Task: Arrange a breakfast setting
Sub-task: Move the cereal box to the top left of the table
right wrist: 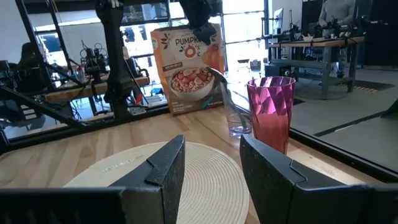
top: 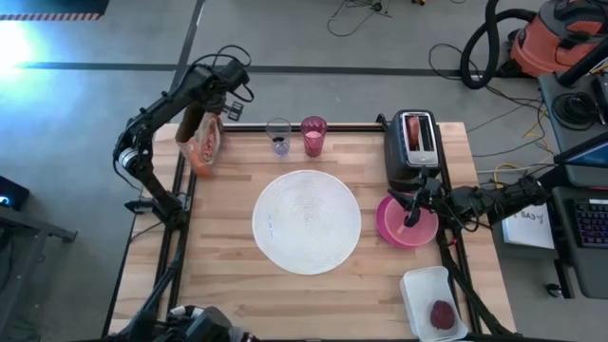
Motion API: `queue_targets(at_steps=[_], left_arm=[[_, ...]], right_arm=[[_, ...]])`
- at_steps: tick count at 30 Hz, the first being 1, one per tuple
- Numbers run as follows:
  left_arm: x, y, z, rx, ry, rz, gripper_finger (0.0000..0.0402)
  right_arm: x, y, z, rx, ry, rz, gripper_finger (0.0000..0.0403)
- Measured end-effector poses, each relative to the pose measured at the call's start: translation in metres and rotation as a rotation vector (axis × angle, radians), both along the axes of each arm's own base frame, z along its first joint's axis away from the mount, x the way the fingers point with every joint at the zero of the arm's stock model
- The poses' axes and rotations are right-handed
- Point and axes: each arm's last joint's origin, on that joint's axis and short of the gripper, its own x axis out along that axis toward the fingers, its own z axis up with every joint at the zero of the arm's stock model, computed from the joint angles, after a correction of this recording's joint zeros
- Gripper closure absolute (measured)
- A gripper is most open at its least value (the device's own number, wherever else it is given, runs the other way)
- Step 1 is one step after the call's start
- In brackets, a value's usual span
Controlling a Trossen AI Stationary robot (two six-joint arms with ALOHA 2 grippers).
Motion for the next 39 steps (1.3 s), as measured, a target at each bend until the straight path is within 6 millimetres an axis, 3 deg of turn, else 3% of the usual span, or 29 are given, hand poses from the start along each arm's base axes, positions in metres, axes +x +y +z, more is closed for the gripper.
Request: queue_targets(at_steps=[21,39], left_arm=[[0.0007,0.0008,-0.0004,-0.009,-0.031,0.002,0.0401],[-0.0020,0.0008,0.0020,0.007,0.007,-0.010,0.0356]], right_arm=[[0.0000,0.0000,0.0000,0.001,-0.001,0.000,0.0259],[0.0000,0.0000,0.0000,0.000,0.000,0.000,0.0259]])
